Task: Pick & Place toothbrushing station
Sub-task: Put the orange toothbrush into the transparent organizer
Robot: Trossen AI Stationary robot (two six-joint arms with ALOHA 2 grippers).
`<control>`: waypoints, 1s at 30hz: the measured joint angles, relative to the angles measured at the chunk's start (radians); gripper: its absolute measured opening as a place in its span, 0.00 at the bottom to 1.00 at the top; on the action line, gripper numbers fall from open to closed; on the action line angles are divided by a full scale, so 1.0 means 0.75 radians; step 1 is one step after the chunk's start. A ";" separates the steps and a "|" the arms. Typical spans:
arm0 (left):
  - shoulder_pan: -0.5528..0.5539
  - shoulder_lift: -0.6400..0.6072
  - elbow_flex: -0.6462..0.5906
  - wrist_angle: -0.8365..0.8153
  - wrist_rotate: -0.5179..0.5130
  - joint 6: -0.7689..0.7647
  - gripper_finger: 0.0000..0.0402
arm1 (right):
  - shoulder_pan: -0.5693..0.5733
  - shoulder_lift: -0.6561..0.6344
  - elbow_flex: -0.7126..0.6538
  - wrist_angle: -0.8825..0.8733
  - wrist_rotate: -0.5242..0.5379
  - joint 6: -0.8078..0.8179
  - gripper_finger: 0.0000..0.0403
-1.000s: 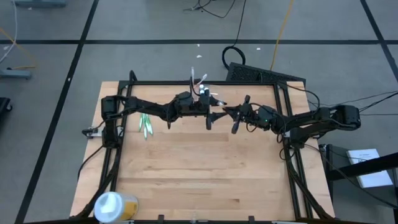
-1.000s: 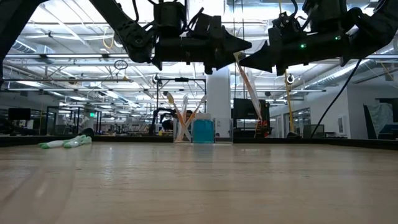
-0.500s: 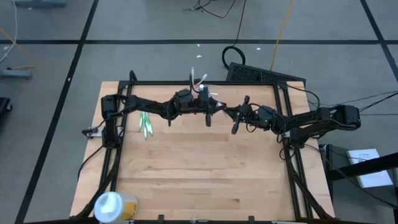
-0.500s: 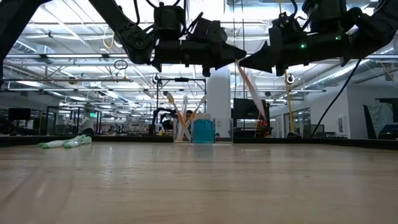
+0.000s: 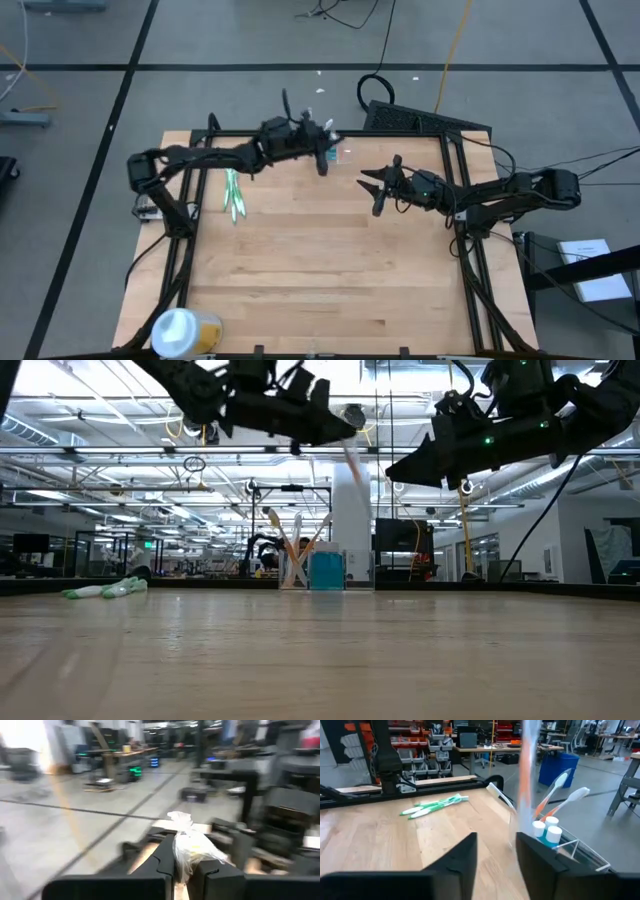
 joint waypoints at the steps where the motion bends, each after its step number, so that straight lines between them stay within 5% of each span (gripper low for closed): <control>1: 0.014 -0.029 0.000 -0.036 -0.035 0.017 0.04 | 0.000 0.000 0.000 0.000 0.000 0.002 0.36; 6: 0.085 -0.112 -0.003 -0.160 -0.191 0.062 0.07 | -0.011 0.000 0.000 -0.019 -0.001 0.002 0.45; 18: 0.280 -0.135 -0.168 -0.105 -0.192 -0.054 0.06 | -0.045 0.000 0.000 -0.031 0.000 -0.022 0.46; 30: 0.288 -0.132 -0.269 -0.101 -0.218 -0.089 0.07 | -0.064 0.000 0.000 -0.031 -0.001 -0.020 0.46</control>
